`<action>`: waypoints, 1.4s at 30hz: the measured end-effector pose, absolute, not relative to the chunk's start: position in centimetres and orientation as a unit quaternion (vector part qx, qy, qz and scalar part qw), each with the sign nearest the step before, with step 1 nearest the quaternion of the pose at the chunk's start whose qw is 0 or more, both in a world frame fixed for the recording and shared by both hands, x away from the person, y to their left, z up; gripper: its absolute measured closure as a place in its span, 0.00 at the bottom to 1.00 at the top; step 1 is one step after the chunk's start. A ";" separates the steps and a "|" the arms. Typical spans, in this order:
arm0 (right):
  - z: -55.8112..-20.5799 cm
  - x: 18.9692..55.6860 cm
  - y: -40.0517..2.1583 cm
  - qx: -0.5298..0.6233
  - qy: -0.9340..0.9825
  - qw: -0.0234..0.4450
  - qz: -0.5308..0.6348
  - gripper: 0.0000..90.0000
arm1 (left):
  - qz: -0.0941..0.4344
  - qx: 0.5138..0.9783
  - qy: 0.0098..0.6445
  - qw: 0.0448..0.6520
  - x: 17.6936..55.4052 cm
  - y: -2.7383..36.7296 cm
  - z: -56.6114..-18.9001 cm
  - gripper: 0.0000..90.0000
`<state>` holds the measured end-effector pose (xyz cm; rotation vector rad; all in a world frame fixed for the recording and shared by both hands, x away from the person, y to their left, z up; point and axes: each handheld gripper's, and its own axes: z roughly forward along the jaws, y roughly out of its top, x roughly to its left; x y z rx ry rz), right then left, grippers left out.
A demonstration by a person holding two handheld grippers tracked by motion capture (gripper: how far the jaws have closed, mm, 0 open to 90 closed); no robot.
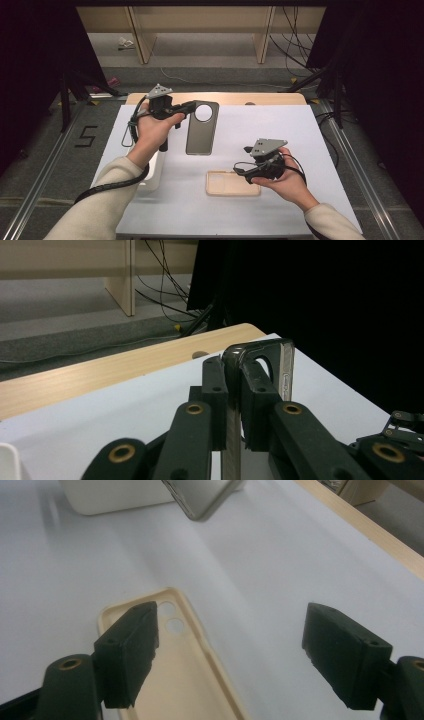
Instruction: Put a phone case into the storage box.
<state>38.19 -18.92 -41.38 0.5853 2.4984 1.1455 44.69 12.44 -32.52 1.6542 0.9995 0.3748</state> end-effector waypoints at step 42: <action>-41.7 38.9 -20.8 0.255 0.860 0.163 0.411 0.21 | 0.211 0.677 0.414 0.571 45.0 19.5 -30.5 0.91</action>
